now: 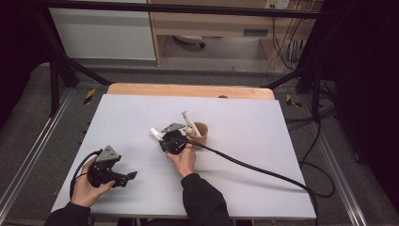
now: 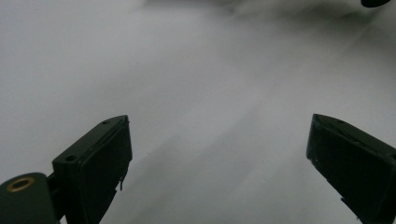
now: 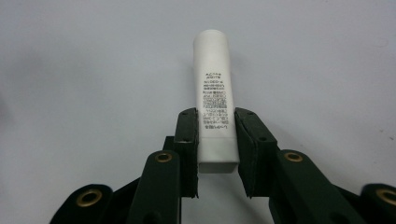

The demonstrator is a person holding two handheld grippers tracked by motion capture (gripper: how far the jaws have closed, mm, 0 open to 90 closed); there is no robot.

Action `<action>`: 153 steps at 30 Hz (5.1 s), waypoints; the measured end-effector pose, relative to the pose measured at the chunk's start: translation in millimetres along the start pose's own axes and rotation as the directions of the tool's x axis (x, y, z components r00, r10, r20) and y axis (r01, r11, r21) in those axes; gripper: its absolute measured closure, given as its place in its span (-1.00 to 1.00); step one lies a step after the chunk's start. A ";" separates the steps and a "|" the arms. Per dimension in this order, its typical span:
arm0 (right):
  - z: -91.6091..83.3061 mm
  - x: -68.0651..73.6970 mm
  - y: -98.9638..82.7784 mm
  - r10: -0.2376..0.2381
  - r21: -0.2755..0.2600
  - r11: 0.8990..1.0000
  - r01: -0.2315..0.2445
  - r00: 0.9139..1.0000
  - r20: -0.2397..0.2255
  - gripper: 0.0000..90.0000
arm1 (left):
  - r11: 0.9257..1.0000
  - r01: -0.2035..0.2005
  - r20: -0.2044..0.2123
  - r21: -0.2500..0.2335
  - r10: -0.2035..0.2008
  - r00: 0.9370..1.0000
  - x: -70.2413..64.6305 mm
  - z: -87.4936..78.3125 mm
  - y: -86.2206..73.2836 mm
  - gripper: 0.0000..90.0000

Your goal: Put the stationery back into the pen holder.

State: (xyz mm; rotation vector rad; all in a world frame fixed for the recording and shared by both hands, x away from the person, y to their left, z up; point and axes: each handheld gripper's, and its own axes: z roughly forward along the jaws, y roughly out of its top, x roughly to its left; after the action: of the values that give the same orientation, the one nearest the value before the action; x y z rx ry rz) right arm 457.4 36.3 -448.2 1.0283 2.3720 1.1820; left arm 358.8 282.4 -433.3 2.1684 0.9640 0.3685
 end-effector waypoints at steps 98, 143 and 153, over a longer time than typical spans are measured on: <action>-113.0 -17.4 -53.5 -0.213 0.323 0.904 0.280 0.950 -0.228 0.56 | 1.000 -0.016 0.011 0.020 0.016 1.000 -4.9 4.3 1.8 -0.84; -129.2 -23.3 -50.6 -0.200 0.250 0.935 0.251 0.956 -0.213 0.58 | 1.000 -0.016 0.014 0.023 0.015 1.000 -5.3 5.3 1.9 -0.84; -153.3 -40.6 -52.8 -0.125 0.088 0.986 0.140 0.980 -0.155 0.58 | 1.000 -0.003 0.014 0.022 0.002 1.000 -5.8 8.1 1.9 -0.85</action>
State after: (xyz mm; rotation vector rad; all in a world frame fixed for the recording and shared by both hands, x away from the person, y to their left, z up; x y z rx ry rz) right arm 378.4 -101.7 -397.0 0.8213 2.5927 1.1395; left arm 360.0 273.2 -437.4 2.1893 0.9619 0.3449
